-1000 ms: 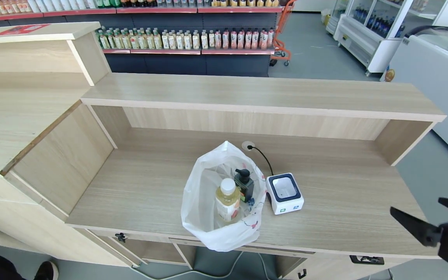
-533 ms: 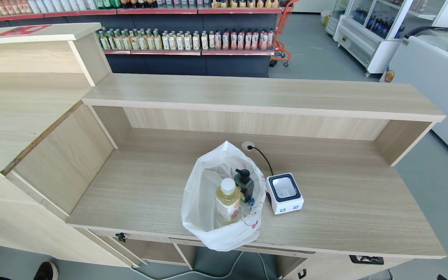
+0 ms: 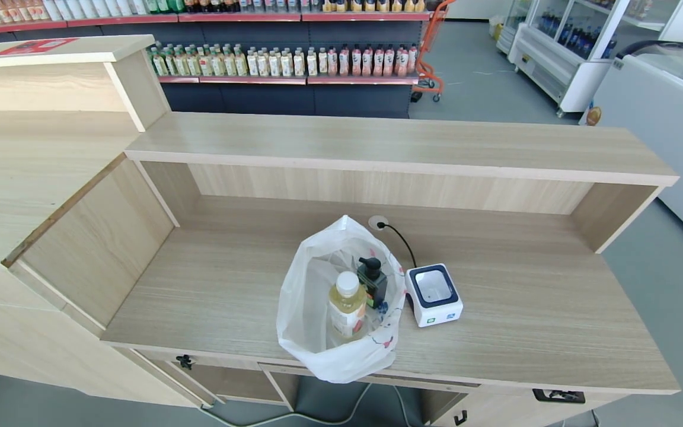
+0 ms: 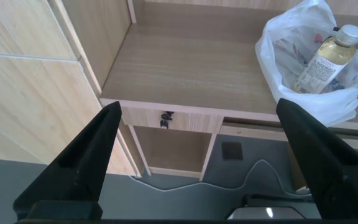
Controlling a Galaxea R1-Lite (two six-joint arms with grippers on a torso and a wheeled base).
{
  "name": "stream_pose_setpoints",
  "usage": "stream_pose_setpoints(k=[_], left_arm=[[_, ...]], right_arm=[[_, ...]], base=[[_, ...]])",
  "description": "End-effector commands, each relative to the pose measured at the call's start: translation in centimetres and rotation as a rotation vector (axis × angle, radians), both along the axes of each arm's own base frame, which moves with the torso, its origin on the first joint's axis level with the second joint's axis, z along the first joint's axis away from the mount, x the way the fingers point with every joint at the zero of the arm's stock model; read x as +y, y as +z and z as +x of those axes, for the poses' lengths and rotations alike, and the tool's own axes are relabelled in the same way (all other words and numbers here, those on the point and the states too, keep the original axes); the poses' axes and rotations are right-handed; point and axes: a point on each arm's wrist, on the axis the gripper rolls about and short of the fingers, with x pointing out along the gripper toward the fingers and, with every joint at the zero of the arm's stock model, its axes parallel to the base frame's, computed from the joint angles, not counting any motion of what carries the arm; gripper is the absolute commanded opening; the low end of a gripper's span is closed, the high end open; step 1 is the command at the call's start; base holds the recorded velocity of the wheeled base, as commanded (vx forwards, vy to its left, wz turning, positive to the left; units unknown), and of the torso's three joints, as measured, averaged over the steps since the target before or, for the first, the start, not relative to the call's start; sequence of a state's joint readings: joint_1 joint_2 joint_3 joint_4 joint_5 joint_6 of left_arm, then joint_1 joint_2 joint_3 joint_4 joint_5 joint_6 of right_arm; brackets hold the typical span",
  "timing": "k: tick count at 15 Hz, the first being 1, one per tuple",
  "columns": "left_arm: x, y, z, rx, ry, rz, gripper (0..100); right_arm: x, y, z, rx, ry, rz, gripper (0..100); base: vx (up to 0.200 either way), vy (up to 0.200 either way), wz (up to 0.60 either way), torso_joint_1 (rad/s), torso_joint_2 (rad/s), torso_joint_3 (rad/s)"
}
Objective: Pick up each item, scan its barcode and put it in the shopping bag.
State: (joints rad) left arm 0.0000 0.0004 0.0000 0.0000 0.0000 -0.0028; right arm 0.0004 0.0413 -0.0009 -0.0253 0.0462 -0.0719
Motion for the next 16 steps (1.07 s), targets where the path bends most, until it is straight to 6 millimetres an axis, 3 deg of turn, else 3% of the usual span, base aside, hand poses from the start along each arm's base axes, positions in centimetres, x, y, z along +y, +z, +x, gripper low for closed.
stream_pose_setpoints(k=[1, 16], left_arm=[[0.00, 0.00, 0.00, 0.000, 0.000, 0.000, 100], [0.00, 0.00, 0.00, 0.000, 0.000, 0.000, 100]], right_arm=[[0.00, -0.09, -0.32, -0.043, -0.007, 0.000, 100], [0.00, -0.07, -0.32, -0.040, -0.008, 0.104, 100]], base=[[0.000, 0.000, 0.00, 0.000, 0.00, 0.000], [0.000, 0.000, 0.00, 0.000, 0.00, 0.000]])
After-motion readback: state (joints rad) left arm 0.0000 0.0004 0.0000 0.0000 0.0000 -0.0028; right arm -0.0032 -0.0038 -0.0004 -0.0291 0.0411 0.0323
